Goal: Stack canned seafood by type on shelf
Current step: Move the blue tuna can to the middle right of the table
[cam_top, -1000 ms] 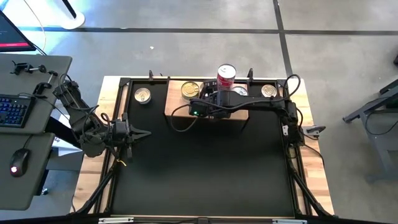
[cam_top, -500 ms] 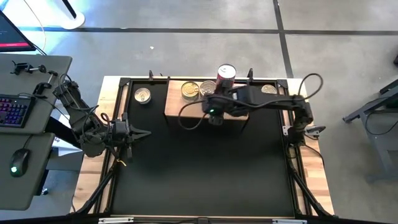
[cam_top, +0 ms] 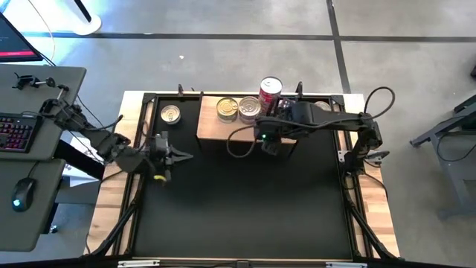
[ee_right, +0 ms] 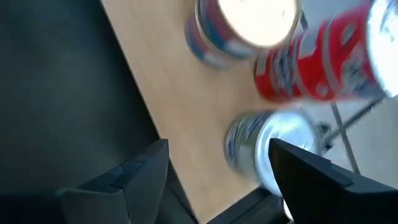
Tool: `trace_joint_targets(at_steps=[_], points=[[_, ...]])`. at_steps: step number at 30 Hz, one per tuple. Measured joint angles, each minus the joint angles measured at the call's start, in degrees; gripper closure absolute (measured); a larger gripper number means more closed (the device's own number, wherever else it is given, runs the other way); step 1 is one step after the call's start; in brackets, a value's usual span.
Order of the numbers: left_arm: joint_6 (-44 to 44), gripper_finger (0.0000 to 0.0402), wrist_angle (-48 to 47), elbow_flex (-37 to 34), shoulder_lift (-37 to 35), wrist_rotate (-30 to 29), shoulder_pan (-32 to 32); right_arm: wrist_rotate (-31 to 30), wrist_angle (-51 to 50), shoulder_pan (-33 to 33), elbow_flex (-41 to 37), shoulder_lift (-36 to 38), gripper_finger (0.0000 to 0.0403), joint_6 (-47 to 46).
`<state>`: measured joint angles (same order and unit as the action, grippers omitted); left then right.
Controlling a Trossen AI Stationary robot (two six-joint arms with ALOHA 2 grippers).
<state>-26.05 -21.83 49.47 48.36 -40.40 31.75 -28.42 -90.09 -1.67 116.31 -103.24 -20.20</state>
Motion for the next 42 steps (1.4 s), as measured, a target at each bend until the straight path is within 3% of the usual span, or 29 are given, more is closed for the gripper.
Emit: trace_joint_targets(at_steps=[6,12,15,18,20,23,28,33,36,42], points=[[4.6,0.0401,1.4,0.0,3.9,12.5,-5.1,-0.8,1.8,0.0,-15.5,6.9,0.0149,-9.0],[6.3,0.0401,2.7,0.0,8.4,14.2,-7.8,-4.0,5.1,-1.1,-29.4,21.3,0.017,-24.9],[8.8,0.0401,6.1,0.0,10.9,15.0,-10.8,-10.6,5.4,1.0,-35.2,27.4,0.0204,-38.7],[11.4,0.0401,11.2,0.0,13.6,20.1,-15.9,-14.2,7.2,6.5,-40.4,31.5,0.0264,-45.6],[11.6,0.0402,15.3,0.0,15.4,24.5,-20.4,-14.0,9.5,11.9,-43.4,32.6,0.0318,-45.4],[8.6,0.0401,19.9,0.0,17.4,30.9,-27.2,-13.6,15.8,21.1,-47.8,33.1,0.0388,-37.9],[-0.5,0.0401,23.0,0.0,17.3,36.9,-34.9,-4.8,34.2,39.5,-56.2,32.7,0.0384,-23.3],[-5.2,0.0401,25.5,0.0,13.6,40.5,-35.4,12.2,53.1,55.7,-66.6,32.7,0.0399,-16.4],[-3.1,0.0402,25.2,0.0,10.8,40.2,-32.9,18.0,58.3,59.8,-71.6,32.6,0.04,-15.4],[3.6,0.0401,24.8,0.0,5.7,35.2,-30.8,14.0,59.4,57.2,-72.5,31.3,0.0402,-16.8]])
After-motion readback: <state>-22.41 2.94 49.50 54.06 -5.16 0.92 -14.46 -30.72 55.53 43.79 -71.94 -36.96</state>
